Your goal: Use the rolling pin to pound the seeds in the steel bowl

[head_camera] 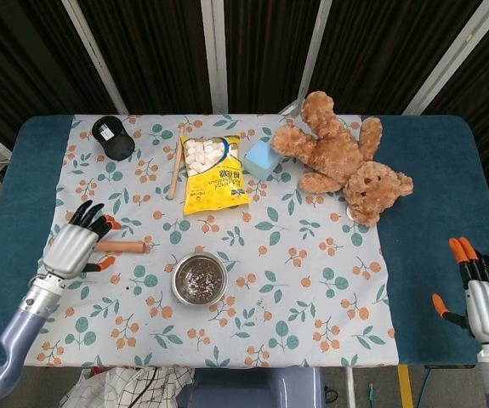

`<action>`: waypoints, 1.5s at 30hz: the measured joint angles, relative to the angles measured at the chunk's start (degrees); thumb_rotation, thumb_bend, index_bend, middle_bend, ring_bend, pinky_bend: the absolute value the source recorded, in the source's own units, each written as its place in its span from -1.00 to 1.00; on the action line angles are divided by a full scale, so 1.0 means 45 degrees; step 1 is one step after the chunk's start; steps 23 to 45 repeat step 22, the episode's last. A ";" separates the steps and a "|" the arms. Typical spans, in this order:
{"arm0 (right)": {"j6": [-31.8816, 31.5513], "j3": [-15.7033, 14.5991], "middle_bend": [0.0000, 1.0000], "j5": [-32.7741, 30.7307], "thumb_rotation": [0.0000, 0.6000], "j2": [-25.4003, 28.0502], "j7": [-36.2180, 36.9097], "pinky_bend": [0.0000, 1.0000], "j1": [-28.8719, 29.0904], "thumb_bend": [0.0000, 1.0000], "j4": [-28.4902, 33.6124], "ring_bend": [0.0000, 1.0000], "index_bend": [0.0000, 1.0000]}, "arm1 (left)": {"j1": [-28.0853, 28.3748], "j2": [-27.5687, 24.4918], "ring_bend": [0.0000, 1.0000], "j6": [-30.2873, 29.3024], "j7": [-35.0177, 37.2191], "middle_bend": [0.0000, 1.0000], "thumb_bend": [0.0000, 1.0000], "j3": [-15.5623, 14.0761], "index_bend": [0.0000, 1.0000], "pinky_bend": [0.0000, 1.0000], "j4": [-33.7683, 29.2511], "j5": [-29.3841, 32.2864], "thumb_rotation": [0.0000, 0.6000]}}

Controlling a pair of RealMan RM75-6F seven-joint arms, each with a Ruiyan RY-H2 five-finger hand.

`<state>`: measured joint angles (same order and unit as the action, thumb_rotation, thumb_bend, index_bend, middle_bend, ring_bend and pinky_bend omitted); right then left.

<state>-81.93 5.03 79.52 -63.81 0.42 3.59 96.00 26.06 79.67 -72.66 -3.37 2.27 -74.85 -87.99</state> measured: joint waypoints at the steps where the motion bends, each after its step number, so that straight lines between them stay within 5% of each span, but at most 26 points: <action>1: 0.0007 -0.0016 -1.00 0.0025 1.00 0.0007 -0.0005 -1.00 0.0000 -0.28 -0.0017 -1.00 -1.00 | -0.0110 -0.0086 -0.83 -0.0187 -0.0068 -0.54 -0.54 0.0034 -0.42 -0.99 -0.0248 0.0050 1.00; 8: -0.0043 -0.0144 -1.00 0.0633 1.00 0.0088 0.0054 -1.00 0.0072 -0.28 -0.0181 -1.00 -1.00 | -0.1186 -0.0912 -1.00 -0.1495 -0.0202 -0.96 -0.70 0.0130 -0.72 -1.00 -0.2634 0.0566 1.00; 14: -0.0120 -0.0286 -1.00 0.1083 1.00 0.0149 0.0129 -1.00 0.0132 -0.28 -0.0340 -1.00 -1.00 | -0.2978 -0.2406 -1.00 -0.3218 -0.0786 -1.00 -0.74 -0.0599 -0.95 -1.00 -0.4830 0.0539 1.00; 22: -0.0300 -0.0298 -1.00 0.1366 1.00 0.0090 0.0150 -1.00 0.0173 -0.28 -0.0423 -1.00 -1.00 | -0.4906 -0.3318 -1.00 -0.4698 -0.1330 -1.00 -0.75 -0.1794 -1.00 -1.00 -0.4756 0.0047 1.00; 45: -0.0300 -0.0298 -1.00 0.1366 1.00 0.0090 0.0150 -1.00 0.0173 -0.28 -0.0423 -1.00 -1.00 | -0.4906 -0.3318 -1.00 -0.4698 -0.1330 -1.00 -0.75 -0.1794 -1.00 -1.00 -0.4756 0.0047 1.00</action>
